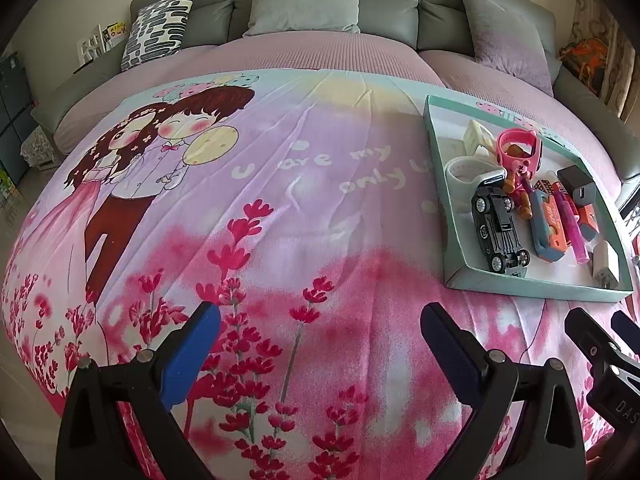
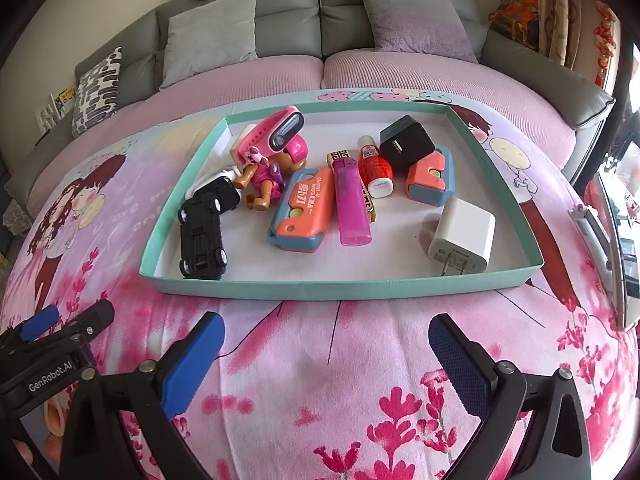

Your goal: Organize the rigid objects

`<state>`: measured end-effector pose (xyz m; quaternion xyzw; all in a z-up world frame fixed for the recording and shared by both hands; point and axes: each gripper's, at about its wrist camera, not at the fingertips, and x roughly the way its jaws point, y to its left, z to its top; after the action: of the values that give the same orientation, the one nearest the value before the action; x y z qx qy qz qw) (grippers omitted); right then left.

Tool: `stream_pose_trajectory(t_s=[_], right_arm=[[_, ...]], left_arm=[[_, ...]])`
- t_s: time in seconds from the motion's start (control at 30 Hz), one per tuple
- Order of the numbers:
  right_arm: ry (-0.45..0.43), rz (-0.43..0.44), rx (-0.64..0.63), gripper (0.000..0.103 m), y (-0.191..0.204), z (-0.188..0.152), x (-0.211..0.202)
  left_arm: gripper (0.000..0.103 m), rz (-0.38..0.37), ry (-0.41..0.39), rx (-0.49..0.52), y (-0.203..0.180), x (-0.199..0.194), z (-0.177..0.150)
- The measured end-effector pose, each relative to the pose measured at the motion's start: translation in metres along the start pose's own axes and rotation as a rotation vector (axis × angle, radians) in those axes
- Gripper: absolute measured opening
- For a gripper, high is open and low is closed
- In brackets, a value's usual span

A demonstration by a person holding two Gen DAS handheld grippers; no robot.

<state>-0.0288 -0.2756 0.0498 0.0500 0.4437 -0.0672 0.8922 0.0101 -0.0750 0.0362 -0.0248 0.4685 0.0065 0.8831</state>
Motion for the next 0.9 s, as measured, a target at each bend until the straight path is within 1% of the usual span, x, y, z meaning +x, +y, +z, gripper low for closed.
stream_pose_trajectory(t_s=[0.4, 0.9], right_arm=[[-0.016, -0.002, 0.002, 0.103, -0.001, 0.002, -0.004], [-0.028, -0.003, 0.002, 0.103, 0.000, 0.003, -0.008]], left_arm=[[0.100, 0.015, -0.035, 0.043, -0.009, -0.007, 0.000], [0.100, 0.017, -0.036, 0.051, -0.011, -0.008, -0.001]])
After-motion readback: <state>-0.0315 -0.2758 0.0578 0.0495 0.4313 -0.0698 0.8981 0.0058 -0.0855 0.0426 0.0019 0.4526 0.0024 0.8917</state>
